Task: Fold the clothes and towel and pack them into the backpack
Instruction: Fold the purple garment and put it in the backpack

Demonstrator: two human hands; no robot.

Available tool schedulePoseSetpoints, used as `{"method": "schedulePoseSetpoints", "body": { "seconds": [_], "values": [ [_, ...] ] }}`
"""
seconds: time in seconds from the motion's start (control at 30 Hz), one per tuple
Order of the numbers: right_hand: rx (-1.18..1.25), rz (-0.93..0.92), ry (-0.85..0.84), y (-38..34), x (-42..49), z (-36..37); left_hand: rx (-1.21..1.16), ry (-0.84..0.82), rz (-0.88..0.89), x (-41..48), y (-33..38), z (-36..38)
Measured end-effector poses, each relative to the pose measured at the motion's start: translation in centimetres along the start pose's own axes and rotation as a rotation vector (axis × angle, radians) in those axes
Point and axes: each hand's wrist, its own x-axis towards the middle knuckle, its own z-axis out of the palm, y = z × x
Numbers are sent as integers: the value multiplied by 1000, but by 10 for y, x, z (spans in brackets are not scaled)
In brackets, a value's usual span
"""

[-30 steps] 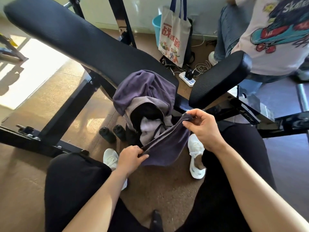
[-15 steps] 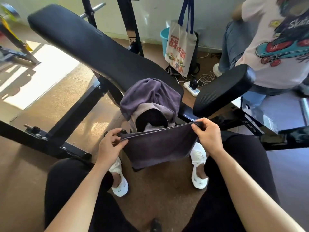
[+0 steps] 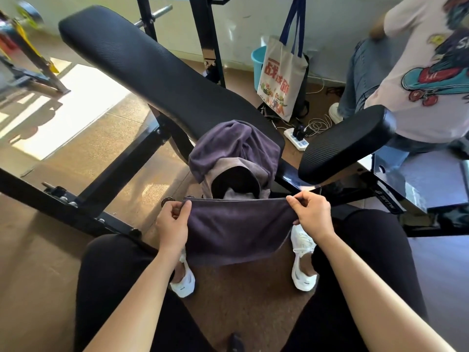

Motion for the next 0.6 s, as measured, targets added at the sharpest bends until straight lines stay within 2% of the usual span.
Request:
{"method": "schedulePoseSetpoints", "body": {
  "seconds": [0.13,0.23,0.4,0.6],
  "values": [
    [300,176,-133,-3,-6,8,-16,-14,-21,-11,9,5],
    [418,228,-228,-10,-16,13,-113,-119,43,-26,17,12],
    [536,228,-387,-21,-32,31,-177,-437,176,-49,17,28],
    [625,211,-588,-32,-44,44,-131,-549,291,-62,22,45]
  ]
}}
